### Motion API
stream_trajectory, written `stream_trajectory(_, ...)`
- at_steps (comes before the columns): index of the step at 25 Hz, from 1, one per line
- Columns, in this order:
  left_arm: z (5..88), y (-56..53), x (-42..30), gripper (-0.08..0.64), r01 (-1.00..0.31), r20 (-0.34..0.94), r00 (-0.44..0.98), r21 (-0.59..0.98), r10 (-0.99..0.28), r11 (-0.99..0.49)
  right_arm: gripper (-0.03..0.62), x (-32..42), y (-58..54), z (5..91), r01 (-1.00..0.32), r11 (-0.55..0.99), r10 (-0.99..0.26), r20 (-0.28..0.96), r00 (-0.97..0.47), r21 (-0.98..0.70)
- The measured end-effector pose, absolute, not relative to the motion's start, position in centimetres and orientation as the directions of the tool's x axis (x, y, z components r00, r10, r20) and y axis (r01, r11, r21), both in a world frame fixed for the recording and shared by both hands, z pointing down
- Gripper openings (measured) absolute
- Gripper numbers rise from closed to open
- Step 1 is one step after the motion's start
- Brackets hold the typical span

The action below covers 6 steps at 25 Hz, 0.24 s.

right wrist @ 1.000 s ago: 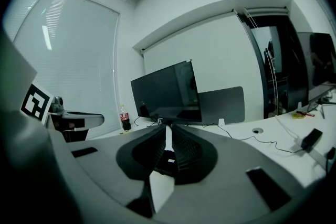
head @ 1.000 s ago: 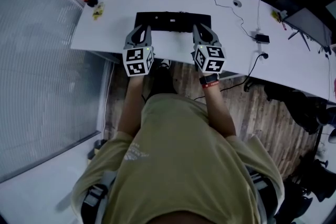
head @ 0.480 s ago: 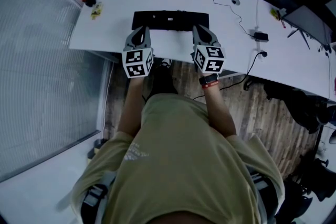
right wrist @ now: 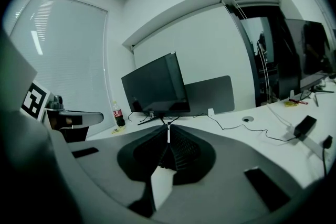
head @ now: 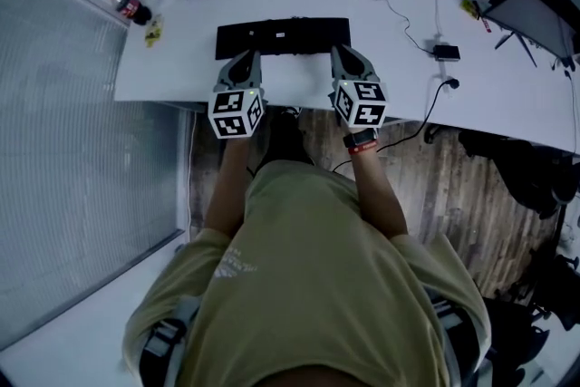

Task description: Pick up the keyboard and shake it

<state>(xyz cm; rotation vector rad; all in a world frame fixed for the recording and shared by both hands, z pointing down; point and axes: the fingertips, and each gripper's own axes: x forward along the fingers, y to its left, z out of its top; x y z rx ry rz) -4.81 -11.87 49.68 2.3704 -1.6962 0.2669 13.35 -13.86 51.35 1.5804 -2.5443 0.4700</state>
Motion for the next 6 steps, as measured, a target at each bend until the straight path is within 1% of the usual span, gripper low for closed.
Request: stream_trajectory(6,53.3,-13.7,-0.2,0.02,-0.922,0.381,0.366,0.023,-0.849,-0.387,0.034,16.5,-15.8,53.4,-0.882,0.4,-0.847,0.267,-0.459,-0.247)
